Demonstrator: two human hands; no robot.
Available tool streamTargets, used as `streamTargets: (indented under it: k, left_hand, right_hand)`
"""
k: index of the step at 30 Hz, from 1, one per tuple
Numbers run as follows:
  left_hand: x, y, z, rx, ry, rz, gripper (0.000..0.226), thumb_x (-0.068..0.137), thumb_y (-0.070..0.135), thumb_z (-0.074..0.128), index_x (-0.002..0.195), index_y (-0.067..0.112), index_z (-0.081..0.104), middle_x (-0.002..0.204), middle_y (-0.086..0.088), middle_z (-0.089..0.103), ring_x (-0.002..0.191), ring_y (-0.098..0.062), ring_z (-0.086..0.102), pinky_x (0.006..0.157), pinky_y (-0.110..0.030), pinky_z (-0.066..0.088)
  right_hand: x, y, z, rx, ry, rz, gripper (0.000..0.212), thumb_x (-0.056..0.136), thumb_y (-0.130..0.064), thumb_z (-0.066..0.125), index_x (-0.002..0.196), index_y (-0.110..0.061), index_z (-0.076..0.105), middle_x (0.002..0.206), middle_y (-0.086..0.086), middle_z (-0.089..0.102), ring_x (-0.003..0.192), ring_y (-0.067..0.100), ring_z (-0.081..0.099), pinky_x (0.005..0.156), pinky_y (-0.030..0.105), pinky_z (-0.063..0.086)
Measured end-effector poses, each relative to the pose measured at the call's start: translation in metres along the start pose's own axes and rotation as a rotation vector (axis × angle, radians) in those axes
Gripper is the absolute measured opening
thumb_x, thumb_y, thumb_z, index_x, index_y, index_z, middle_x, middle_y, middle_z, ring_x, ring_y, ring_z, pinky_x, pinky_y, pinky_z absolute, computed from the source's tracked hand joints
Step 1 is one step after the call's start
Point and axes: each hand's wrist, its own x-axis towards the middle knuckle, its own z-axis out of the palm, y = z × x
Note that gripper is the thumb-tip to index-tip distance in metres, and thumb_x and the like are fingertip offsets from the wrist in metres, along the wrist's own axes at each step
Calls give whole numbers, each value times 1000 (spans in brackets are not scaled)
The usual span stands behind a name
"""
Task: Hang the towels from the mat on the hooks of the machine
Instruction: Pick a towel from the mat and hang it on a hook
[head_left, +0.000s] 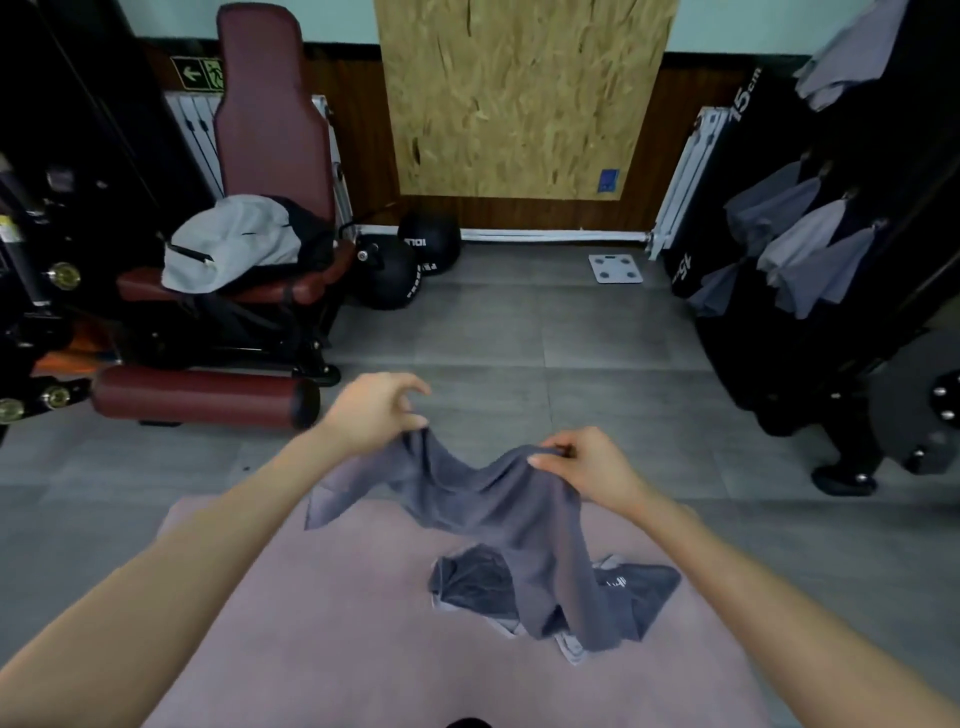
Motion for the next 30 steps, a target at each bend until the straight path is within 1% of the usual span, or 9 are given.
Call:
streamTargets:
  k: [2, 5, 8, 12, 17, 22, 23, 27, 30]
  left_hand:
    - [-2, 26, 15, -158, -52, 79, 40, 74, 23, 78, 112, 18, 66, 70, 6, 64, 61, 9, 57, 68, -11, 40]
    - [0, 46, 30, -289, -79, 111, 43, 77, 23, 76, 117, 15, 64, 64, 14, 59, 57, 17, 53, 70, -8, 40]
    - [-1, 53, 37, -395, -73, 76, 35, 79, 21, 73, 112, 12, 68, 74, 6, 68, 70, 10, 58, 81, -22, 49]
    - [-6, 63, 40, -583, -154, 50, 19, 81, 19, 72, 100, 17, 72, 99, -17, 70, 90, -16, 62, 92, -41, 49]
    - [0, 83, 31, -430, 1, 93, 11, 80, 18, 73, 86, 9, 73, 79, 0, 70, 73, -6, 60, 78, -29, 49]
    - [0, 100, 4, -70, 50, 326, 15, 83, 20, 68, 93, 10, 74, 92, -1, 71, 87, -13, 61, 77, -23, 41]
    - [1, 100, -3, -38, 84, 352, 14, 83, 20, 68, 93, 11, 74, 91, -2, 71, 88, -15, 61, 77, -25, 41]
    - [5, 77, -34, 71, 239, 356, 12, 82, 20, 70, 89, 12, 75, 86, -2, 70, 86, -20, 64, 72, -23, 41]
    - [9, 54, -43, 161, 285, 292, 12, 82, 20, 70, 89, 12, 75, 87, -4, 70, 86, -24, 64, 71, -26, 42]
  right_hand:
    - [10, -25, 0, -49, 4, -43, 28, 86, -23, 65, 71, 0, 65, 67, 18, 61, 61, 7, 44, 59, 32, 37]
    - [14, -49, -4, 58, 42, -8, 17, 90, -13, 57, 89, -3, 72, 85, 10, 71, 76, 17, 63, 70, 32, 46]
    - [7, -58, -12, 274, -8, 37, 27, 88, 4, 47, 96, -6, 71, 75, -3, 64, 62, 1, 54, 60, 17, 42]
    - [-2, -54, -23, 359, 2, -6, 23, 85, 1, 57, 80, -18, 67, 73, 7, 60, 63, 10, 51, 60, 21, 41]
    - [-8, -36, -29, 496, -7, -6, 23, 78, 1, 70, 78, -18, 57, 65, 2, 55, 59, 8, 49, 59, 18, 41]
    - [-20, -3, -25, 490, -156, 6, 13, 80, -4, 70, 75, -9, 59, 67, -4, 56, 60, 0, 50, 59, 14, 41]
    - [-21, 4, -23, 461, -163, 32, 14, 80, -10, 72, 76, -4, 60, 69, -3, 56, 61, 1, 50, 59, 15, 41]
    - [-20, 44, -12, 240, -86, 85, 66, 52, -63, 77, 75, -4, 59, 68, -4, 53, 67, 7, 47, 64, 30, 37]
    - [-19, 60, -17, 100, -83, 109, 48, 49, -61, 73, 71, -20, 59, 60, -13, 52, 63, 6, 48, 65, 30, 37]
